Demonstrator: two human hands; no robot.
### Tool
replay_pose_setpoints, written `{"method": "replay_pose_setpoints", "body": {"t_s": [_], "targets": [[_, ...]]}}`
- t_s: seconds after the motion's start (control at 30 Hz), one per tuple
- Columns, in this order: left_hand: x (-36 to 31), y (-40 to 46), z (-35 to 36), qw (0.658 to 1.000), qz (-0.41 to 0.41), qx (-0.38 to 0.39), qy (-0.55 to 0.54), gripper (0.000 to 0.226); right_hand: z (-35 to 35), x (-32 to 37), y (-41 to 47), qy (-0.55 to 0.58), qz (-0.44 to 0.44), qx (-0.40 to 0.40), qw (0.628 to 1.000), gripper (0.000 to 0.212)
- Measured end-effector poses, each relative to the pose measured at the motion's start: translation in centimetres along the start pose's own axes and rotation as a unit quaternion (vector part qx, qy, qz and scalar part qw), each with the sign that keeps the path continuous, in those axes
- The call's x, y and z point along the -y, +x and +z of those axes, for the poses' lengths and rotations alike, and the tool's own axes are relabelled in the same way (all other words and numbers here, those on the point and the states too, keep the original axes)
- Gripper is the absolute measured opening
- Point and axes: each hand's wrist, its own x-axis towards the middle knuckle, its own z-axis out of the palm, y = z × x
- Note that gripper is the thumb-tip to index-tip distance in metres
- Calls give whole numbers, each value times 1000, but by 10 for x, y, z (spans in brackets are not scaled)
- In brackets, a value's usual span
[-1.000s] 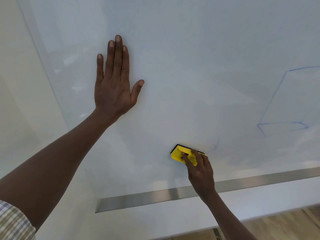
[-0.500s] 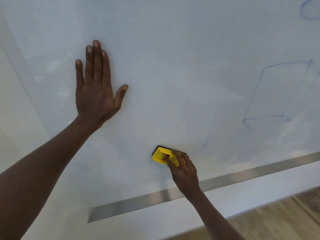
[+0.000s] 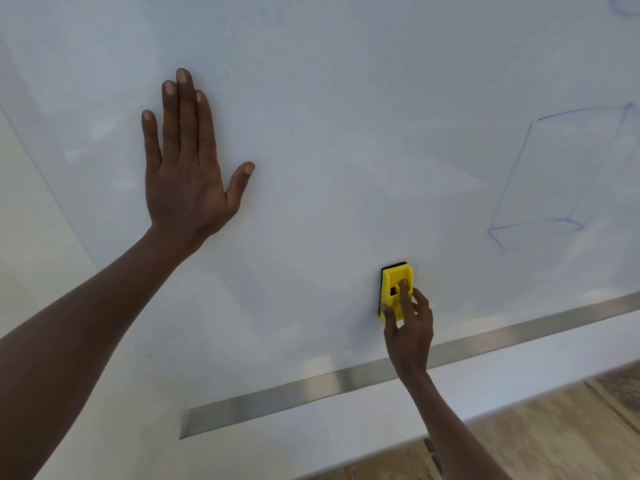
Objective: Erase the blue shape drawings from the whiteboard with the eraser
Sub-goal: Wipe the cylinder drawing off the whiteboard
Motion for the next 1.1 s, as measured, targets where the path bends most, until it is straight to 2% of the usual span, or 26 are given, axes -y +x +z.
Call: {"method": "replay_pose_setpoints", "body": {"t_s": [0.2,0.3,0.43,0.57,0.7,0.77,0.97,1.03,1.1], "targets": [[-1,-1,-1,1000,-1,3,-3,86,8,24,-16,32,3,15,999,56],[-2,-1,-3,1000,-2,8,-3,86,7,19,-10,51,30,-13,998,55],[-2,-1,-4,1000,-4,11,-8,86,7,12,3,117,198,-34,973,57],[-2,-1,-4,1000,-4,11,-9,86,11,7,11,162,375,-13,913,56],[-3,-1,-4,1000,-4,12,-7,87,9,19,29,230,453,-20,861,47],[-3,-1,-5,1000,-5,12,-7,87,6,29,35,237,441,-28,865,44],[-3,-1,-4,1000,-6,10,-4,87,-1,49,35,127,250,-25,960,59],[-3,-1,-4,1000,-6,9,-3,87,-1,49,27,100,212,-22,972,59],[-3,-1,-4,1000,-5,7,-1,87,1,47,21,111,242,-21,964,58]]}}
